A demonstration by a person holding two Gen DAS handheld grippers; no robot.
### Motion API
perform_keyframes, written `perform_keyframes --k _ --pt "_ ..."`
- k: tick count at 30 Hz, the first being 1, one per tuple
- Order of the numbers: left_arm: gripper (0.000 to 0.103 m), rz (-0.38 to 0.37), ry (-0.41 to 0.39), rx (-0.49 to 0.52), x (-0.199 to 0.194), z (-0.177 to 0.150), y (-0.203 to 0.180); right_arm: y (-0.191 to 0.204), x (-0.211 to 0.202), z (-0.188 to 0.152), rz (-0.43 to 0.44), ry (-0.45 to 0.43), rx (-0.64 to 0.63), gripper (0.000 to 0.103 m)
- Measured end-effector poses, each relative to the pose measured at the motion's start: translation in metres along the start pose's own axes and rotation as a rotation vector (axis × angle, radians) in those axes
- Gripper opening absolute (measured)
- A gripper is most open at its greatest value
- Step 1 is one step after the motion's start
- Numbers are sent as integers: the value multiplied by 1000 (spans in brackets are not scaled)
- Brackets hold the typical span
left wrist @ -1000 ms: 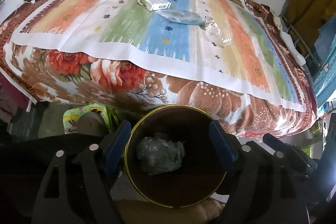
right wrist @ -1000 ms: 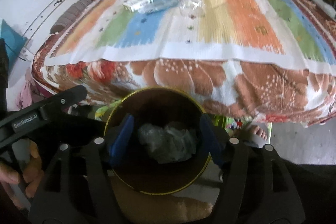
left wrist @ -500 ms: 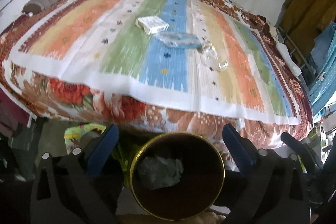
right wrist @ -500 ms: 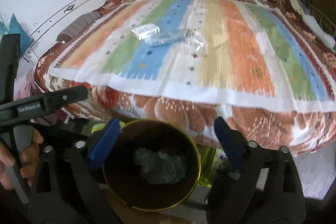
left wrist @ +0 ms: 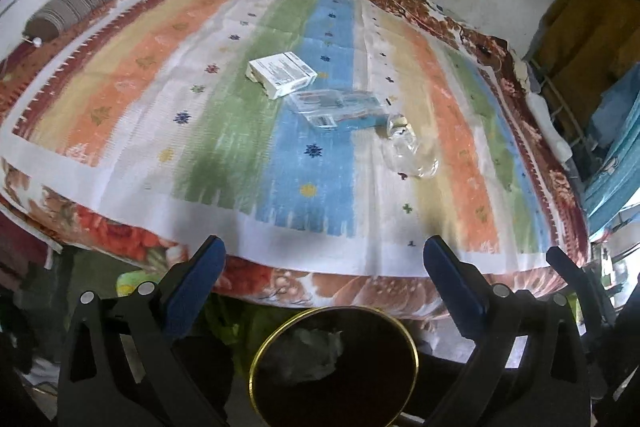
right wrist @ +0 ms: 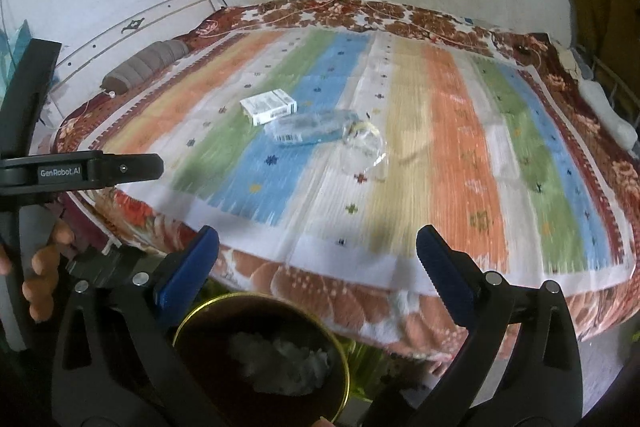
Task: Collect trash
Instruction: 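Move both tools back over the remaining packets on the bed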
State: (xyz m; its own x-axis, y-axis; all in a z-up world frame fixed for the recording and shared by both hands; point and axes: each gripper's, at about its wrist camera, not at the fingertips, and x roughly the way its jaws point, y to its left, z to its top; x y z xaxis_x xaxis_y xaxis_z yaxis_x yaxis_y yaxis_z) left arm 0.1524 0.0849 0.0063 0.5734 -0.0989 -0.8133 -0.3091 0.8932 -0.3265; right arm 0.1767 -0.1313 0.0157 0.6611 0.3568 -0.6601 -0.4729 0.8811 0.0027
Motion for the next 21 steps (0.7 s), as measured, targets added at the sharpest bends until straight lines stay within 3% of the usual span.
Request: perform_keyframes --k 6,15,21 --pt "97 32 10 31 19 23 1 -1 11 15 7 -12 -13 94" --pt "97 -98 66 -102 65 64 31 -10 35 35 22 -5 15 94" --pt "97 -120 62 -81 92 78 32 -13 54 49 5 -6 -8 94"
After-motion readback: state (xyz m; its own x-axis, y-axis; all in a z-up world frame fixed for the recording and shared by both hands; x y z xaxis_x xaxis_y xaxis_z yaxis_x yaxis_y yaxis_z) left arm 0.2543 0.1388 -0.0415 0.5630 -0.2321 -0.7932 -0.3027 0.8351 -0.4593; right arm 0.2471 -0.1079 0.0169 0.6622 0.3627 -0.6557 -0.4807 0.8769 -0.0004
